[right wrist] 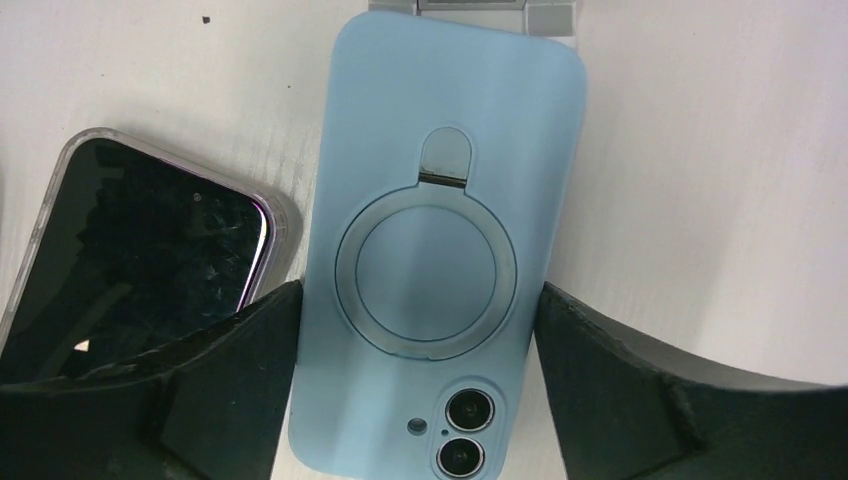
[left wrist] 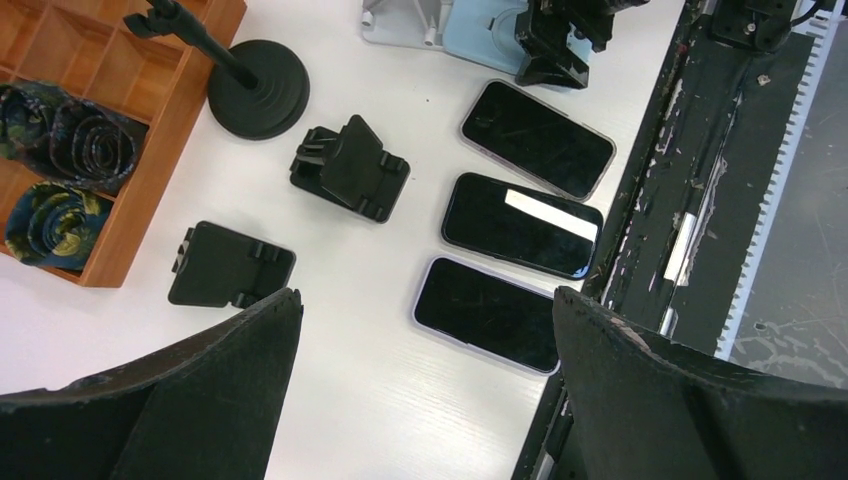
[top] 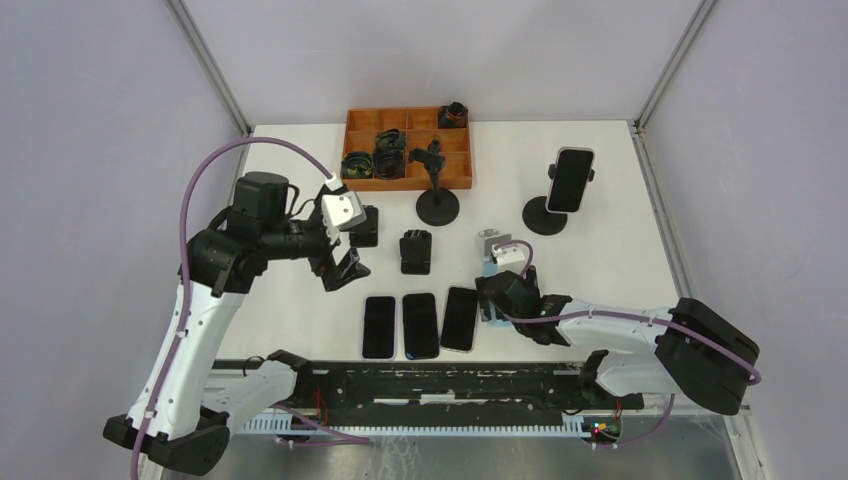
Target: Remove the phone from the phone stand
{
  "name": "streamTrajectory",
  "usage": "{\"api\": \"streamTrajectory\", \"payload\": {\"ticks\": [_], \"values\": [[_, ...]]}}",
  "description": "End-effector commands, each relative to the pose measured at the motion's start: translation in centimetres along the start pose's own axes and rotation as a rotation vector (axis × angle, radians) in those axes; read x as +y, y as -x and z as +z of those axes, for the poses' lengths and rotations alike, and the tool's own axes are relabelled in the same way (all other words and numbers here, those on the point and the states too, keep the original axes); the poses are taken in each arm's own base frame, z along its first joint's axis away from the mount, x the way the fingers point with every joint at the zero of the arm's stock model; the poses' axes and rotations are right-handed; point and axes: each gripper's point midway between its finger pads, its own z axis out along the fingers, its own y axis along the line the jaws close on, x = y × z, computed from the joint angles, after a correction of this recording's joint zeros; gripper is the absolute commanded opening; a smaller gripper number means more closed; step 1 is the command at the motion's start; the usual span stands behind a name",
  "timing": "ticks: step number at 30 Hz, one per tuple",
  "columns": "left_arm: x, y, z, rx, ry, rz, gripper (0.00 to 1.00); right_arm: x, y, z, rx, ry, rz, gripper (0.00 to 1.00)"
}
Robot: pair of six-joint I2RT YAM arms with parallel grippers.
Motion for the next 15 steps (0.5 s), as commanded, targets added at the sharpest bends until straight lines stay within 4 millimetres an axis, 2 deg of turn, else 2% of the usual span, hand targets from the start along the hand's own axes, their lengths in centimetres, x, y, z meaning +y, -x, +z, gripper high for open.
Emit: {"api": "streamTrajectory", "payload": {"ticks": [1, 2, 8, 12, 15], "values": [[-0.6, 2.1, -1.4, -0.07, -0.001, 0.094, 1.0, -2.3, -2.1, -0.2, 0.088, -0.095, -0.17, 0.95], [-0.7, 2.2, -1.4, -0.074, -0.002, 0.095, 1.0, -2.4, -2.3, -0.2, 0.095, -0.106, -0.184, 0.98], [-0.7, 2.5, -1.3, -0.079, -0.013, 0.084, 1.0, -2.8, -3.9, 0.0, 0.115, -0.126, -0.184, 0.98], [-0.6, 2.9, -1.4, -0.087, -0.019, 0.089, 1.0, -2.9, -3.9, -0.1, 0.107, -0.132, -0.168, 0.86], [-1.0, 3.2, -1.4, -0.108, -0.04, 0.115, 1.0, -2.3, -3.3, -0.3, 0.089, -0.095, -0.149, 0.69]]}}
